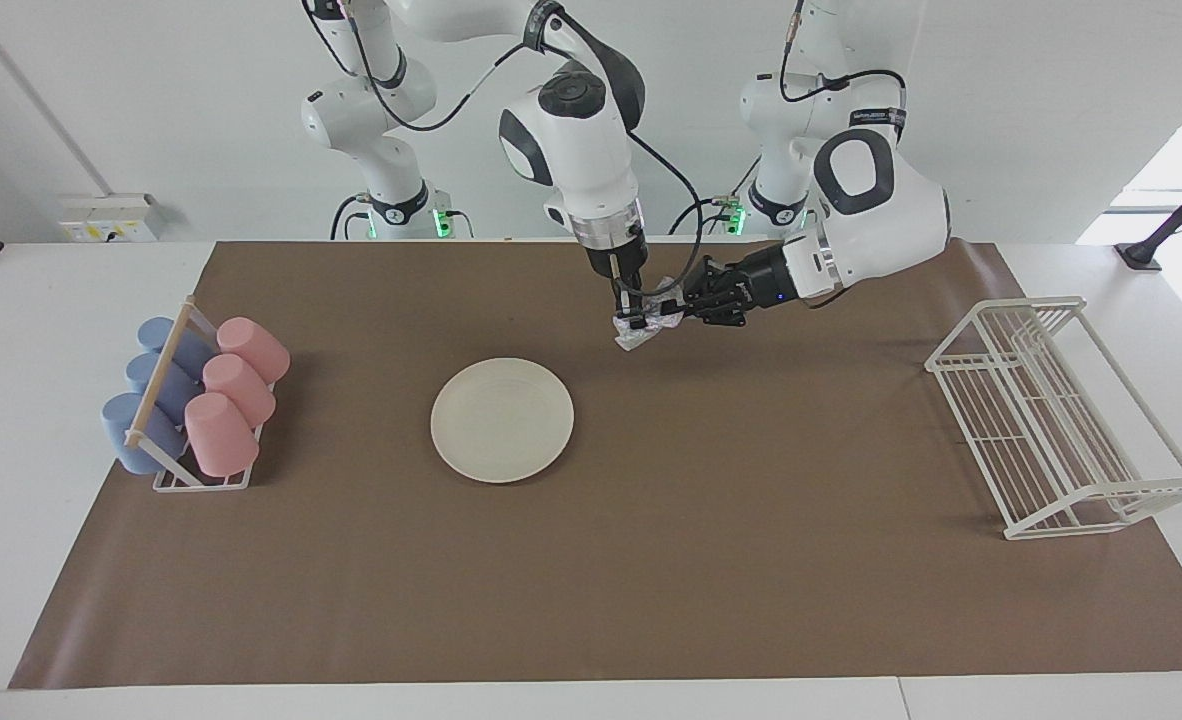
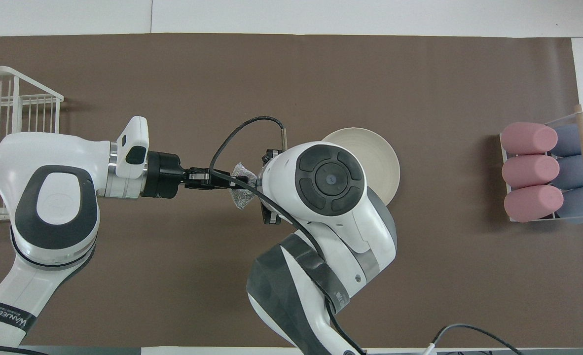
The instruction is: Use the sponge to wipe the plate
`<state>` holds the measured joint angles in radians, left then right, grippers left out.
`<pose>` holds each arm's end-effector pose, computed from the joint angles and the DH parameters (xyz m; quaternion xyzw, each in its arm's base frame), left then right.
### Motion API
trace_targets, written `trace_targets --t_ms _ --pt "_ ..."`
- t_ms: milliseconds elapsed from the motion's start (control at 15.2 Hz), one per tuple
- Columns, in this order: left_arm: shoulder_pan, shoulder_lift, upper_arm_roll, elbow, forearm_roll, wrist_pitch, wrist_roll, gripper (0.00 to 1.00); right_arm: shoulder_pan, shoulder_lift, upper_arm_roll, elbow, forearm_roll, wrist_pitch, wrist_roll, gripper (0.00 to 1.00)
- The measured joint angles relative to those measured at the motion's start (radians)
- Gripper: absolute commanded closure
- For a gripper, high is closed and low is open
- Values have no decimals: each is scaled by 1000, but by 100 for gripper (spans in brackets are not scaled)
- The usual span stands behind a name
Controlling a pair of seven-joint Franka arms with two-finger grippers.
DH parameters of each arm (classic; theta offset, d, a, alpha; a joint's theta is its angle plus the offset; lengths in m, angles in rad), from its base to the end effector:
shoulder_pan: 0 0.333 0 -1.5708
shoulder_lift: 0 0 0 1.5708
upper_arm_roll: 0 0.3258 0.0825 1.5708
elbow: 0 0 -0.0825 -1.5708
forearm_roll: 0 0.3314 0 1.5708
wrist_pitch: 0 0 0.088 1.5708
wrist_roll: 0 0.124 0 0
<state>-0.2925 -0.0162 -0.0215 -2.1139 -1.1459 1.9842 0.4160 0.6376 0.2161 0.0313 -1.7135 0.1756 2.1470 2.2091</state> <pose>0.4551 -0.2228 0.4713 0.8714 -0.0701 -0.0229 0.4849 0.4677 0.3802 0.4932 -0.6826 0.7181 0.0667 0.1178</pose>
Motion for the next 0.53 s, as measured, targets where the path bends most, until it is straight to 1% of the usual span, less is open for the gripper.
trace_targets --t_ms 66,394,525 --pt "0 0 1 0 0 -1 0 100 0 0 0 0 0 0 0 1" --pt "0 0 5 0 0 -16 0 100 -3 -1 -1 1 -39 -13 -1 0" --pt "0 0 5 0 0 -19 0 100 -33 -13 -7 2 -49 -48 -4 0"
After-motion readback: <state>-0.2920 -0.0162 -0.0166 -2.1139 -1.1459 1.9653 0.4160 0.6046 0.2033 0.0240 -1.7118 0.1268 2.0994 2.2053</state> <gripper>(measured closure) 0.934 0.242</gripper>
